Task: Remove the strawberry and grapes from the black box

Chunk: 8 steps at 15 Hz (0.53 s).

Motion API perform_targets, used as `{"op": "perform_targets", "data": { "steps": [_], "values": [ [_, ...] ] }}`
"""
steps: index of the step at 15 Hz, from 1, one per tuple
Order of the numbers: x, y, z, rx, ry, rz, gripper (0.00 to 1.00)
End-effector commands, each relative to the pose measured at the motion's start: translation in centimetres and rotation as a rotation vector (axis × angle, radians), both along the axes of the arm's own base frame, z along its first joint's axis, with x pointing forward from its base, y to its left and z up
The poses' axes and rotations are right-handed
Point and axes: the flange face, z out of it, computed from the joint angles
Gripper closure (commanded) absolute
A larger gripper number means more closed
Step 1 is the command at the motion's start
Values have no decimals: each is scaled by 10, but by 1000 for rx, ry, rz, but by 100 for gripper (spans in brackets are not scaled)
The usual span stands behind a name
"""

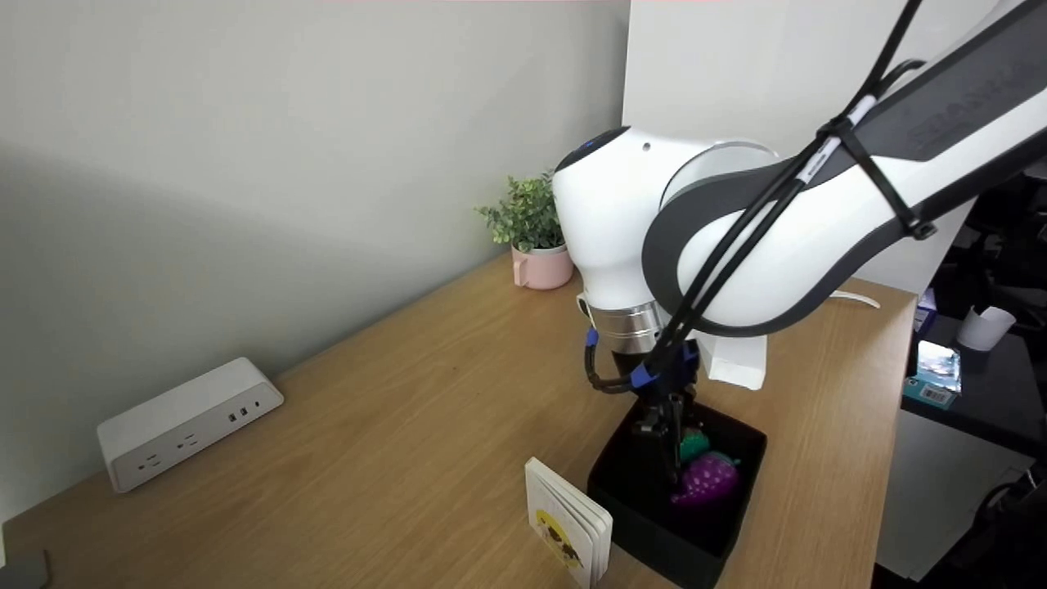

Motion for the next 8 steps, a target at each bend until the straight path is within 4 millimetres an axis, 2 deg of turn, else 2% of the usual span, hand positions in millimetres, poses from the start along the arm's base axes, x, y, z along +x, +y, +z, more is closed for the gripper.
{"op": "perform_targets", "data": {
  "steps": [1, 8],
  "values": [
    [-4, 8, 8, -4, 46, -21, 0],
    [-6, 13, 11, -7, 77, -23, 0]
  ]
}}
